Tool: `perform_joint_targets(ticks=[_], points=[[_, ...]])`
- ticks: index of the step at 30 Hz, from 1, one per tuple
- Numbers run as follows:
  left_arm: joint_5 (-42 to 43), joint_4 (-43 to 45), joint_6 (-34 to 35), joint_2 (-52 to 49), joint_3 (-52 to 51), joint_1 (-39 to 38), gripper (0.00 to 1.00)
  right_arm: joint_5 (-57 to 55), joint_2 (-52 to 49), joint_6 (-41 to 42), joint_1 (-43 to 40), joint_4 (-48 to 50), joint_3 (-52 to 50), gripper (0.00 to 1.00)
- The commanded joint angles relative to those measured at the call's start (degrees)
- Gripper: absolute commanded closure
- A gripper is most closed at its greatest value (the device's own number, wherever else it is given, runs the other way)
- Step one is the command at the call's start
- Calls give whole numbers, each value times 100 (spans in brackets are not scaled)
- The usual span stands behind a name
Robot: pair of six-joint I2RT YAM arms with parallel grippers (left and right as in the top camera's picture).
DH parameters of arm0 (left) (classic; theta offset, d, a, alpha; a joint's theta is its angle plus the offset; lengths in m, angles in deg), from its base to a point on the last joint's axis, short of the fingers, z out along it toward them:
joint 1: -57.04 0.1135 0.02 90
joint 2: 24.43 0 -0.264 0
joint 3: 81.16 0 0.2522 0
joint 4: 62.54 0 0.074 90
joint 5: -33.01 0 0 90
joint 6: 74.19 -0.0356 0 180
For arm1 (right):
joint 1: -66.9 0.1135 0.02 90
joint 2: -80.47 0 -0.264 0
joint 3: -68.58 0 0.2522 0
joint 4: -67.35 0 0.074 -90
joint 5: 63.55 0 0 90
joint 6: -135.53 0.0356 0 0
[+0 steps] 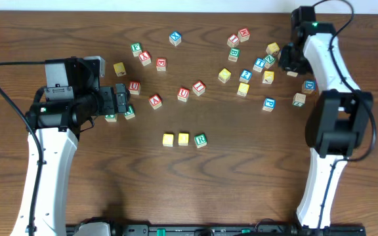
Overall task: Spell out CORL
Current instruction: 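Lower the right gripper and close it on the blue L block, then lift the blue L block and carry it toward the R block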
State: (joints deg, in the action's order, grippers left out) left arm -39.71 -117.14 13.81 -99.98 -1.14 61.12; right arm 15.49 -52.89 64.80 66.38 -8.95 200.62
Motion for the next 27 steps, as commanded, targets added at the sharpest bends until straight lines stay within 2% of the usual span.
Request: perform_joint_targets(ticks=[1, 12, 16, 18, 23, 27], points=[[-20, -4, -96, 0, 122, 31, 0, 236, 994, 42, 160, -393, 59, 99], [-20, -4, -96, 0, 122, 31, 0, 407, 2728, 111, 831, -1530, 2, 99], [-20, -4, -96, 0, 122, 31, 0, 354, 3383, 236, 1156, -1480, -437, 99], [-20, -4, -96, 0, 122, 31, 0, 343, 3733, 306, 1298, -1322, -841, 99], [-20, -4, -96, 0, 122, 31, 0, 249, 5036, 704, 1794, -424, -2787, 99], [-20, -4, -96, 0, 122, 31, 0, 168, 5674, 1263, 2212, 22, -4227, 99]])
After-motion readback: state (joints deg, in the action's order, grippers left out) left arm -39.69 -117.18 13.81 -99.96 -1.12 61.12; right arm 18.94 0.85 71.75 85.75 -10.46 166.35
